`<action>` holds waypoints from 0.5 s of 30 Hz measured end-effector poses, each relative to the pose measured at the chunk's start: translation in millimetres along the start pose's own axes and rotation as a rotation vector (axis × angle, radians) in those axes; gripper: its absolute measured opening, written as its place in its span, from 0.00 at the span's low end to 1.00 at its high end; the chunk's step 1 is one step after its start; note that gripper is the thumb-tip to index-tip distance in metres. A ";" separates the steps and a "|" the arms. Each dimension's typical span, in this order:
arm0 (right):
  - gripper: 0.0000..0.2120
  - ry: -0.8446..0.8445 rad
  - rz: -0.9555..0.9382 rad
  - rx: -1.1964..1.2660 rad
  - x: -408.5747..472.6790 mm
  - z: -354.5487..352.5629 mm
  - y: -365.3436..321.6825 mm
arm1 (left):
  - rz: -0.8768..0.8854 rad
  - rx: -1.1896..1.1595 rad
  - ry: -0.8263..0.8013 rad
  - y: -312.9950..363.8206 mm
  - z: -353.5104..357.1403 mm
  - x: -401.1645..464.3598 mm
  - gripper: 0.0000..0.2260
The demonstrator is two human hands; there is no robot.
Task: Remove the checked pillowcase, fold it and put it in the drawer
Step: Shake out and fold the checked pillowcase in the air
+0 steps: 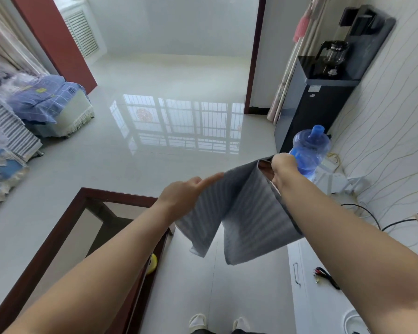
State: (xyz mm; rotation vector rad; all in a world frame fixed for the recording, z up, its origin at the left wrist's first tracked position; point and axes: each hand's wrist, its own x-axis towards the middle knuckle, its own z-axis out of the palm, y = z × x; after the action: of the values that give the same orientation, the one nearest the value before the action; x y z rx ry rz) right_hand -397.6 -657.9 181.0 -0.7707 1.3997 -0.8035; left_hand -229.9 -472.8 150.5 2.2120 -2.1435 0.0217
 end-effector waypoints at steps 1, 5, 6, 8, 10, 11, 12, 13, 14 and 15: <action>0.12 0.002 -0.029 -0.008 -4.2 6.0 -0.7 | 0.028 0.008 0.013 -1.0 6.6 -5.1 0.42; 0.25 -0.001 -0.163 -0.035 -22.9 27.0 3.7 | -0.020 -0.134 0.078 1.5 23.2 -7.9 0.23; 0.25 -0.010 -0.200 -0.027 -26.1 31.2 6.3 | -0.083 -0.210 0.084 1.5 19.7 -3.7 0.14; 0.24 -0.012 -0.290 -0.081 -34.6 35.9 9.5 | -0.261 -0.407 0.036 -1.6 9.3 8.5 0.04; 0.23 -0.021 -0.382 -0.179 -40.0 37.7 9.4 | -0.395 -0.631 0.001 -9.0 -2.9 18.3 0.09; 0.23 -0.038 -0.418 -0.219 -43.1 37.4 8.5 | -0.427 -0.712 -0.016 -12.1 -10.2 21.5 0.11; 0.23 -0.053 -0.456 -0.253 -45.3 36.7 8.3 | -0.439 -0.784 -0.040 -15.2 -17.5 24.4 0.11; 0.23 -0.068 -0.488 -0.287 -48.3 35.7 8.2 | -0.446 -0.851 -0.070 -16.1 -26.7 25.5 0.12; 0.23 -0.078 -0.517 -0.311 -49.3 35.8 8.9 | -0.452 -0.901 -0.111 -16.3 -35.9 27.1 0.16; 0.23 -0.084 -0.540 -0.328 -50.4 36.2 10.0 | -0.450 -0.930 -0.151 -15.1 -43.9 28.8 0.20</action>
State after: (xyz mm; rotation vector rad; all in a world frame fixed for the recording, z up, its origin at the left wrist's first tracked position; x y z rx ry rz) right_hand -361.6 -610.1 200.2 -1.4599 1.2750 -0.9457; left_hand -212.5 -498.7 195.3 2.0168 -1.2076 -0.9605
